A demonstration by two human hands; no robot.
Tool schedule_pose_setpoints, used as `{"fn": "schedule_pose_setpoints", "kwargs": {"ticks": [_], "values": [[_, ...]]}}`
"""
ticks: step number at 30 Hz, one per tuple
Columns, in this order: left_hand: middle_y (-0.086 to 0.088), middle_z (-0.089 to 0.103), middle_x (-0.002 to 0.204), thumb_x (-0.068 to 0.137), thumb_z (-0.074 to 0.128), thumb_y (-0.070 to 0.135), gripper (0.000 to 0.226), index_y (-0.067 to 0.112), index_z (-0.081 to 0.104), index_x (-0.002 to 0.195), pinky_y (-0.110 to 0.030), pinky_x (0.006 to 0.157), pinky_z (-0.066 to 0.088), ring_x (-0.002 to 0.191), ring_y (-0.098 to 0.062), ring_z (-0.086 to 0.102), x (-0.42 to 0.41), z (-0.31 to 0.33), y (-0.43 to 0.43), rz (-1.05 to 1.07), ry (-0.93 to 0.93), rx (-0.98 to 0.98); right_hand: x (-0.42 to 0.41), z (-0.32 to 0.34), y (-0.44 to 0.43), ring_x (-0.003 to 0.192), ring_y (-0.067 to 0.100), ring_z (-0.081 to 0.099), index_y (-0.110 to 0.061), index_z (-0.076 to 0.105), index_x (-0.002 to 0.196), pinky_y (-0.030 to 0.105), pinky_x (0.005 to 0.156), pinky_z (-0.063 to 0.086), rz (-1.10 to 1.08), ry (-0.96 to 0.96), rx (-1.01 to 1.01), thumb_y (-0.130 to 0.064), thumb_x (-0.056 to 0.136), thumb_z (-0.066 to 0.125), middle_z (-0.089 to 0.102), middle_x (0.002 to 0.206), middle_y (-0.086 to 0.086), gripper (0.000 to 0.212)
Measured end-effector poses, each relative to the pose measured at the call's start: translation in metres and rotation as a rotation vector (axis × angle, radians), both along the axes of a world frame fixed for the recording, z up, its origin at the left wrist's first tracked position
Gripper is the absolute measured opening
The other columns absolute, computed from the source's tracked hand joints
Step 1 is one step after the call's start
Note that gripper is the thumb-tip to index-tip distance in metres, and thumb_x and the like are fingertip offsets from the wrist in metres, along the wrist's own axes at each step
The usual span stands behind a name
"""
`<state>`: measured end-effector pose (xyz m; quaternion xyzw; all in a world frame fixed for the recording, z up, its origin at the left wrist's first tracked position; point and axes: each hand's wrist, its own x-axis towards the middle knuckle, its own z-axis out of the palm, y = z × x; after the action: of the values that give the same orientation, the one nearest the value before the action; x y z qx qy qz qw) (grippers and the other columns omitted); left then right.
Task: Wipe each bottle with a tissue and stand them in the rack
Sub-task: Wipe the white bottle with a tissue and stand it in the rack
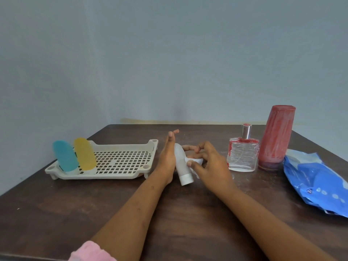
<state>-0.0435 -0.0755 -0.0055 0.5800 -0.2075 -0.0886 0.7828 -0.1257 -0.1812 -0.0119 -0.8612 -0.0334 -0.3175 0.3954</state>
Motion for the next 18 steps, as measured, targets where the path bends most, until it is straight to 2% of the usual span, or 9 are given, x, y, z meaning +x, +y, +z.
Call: {"fn": "schedule_pose_setpoints", "kwargs": {"ticks": [1,3,6,8,12,16,18], "values": [[-0.013,0.075,0.087,0.082,0.032,0.066,0.066,0.03,0.042,0.137,-0.039,0.078,0.057,0.077,-0.029,0.072,0.0006,-0.0008,-0.0004,-0.01,0.009,-0.01,0.0011,-0.0007,-0.0018,0.069,-0.013,0.052,-0.025,0.043,0.09,0.004,0.058,0.037,-0.001,0.017,0.008,-0.016,0.081,0.071,0.062,0.082,-0.017,0.03],[-0.016,0.074,0.093,0.084,0.031,0.065,0.065,0.03,0.04,0.138,-0.037,0.071,0.058,0.076,-0.032,0.072,0.0025,-0.0018,0.0002,-0.024,0.02,-0.028,0.003,-0.0026,-0.004,0.063,-0.012,0.053,-0.022,0.044,0.091,0.005,0.056,0.037,-0.001,0.032,0.012,-0.016,0.081,0.071,0.063,0.079,-0.014,0.029],[-0.015,0.073,0.091,0.098,0.023,0.054,0.051,0.025,0.04,0.137,-0.025,0.053,0.054,0.056,-0.02,0.069,0.0021,-0.0009,0.0013,-0.035,0.025,-0.055,0.0044,-0.0042,-0.0051,0.064,-0.015,0.053,-0.021,0.044,0.091,0.006,0.055,0.037,0.003,0.042,0.01,-0.015,0.082,0.069,0.061,0.072,-0.014,0.027],[-0.012,0.074,0.09,0.1,0.021,0.051,0.05,0.024,0.04,0.138,-0.022,0.05,0.052,0.049,-0.013,0.063,0.0029,-0.0019,0.0016,-0.04,0.014,-0.047,0.0053,-0.0049,-0.0058,0.065,-0.01,0.055,-0.022,0.044,0.091,0.007,0.055,0.038,0.004,0.047,0.015,-0.015,0.083,0.068,0.062,0.072,-0.013,0.026],[-0.005,0.076,0.088,0.1,0.019,0.053,0.051,0.026,0.04,0.138,-0.025,0.056,0.054,0.052,-0.011,0.063,0.0076,-0.0051,0.0014,-0.06,0.008,-0.041,0.0074,-0.007,-0.0069,0.071,0.005,0.06,-0.024,0.044,0.093,0.013,0.057,0.042,0.001,0.06,0.058,-0.016,0.085,0.067,0.068,0.076,-0.008,0.026],[-0.014,0.074,0.1,0.098,0.022,0.056,0.051,0.029,0.042,0.136,-0.036,0.073,0.059,0.082,-0.028,0.073,0.0074,-0.0052,-0.0002,-0.094,0.029,-0.044,0.0042,-0.0033,-0.0036,0.072,-0.004,0.06,-0.032,0.042,0.083,0.006,0.058,0.041,0.005,-0.045,0.13,-0.014,0.083,0.069,0.065,0.081,-0.015,0.032],[-0.015,0.074,0.097,0.099,0.024,0.055,0.05,0.028,0.044,0.136,-0.038,0.074,0.059,0.085,-0.028,0.072,0.0071,-0.0054,-0.0002,-0.082,0.038,-0.047,0.0015,-0.0005,-0.0003,0.079,-0.009,0.06,-0.032,0.042,0.081,0.005,0.061,0.043,0.037,-0.086,0.109,-0.01,0.082,0.069,0.062,0.085,-0.023,0.034]]}}
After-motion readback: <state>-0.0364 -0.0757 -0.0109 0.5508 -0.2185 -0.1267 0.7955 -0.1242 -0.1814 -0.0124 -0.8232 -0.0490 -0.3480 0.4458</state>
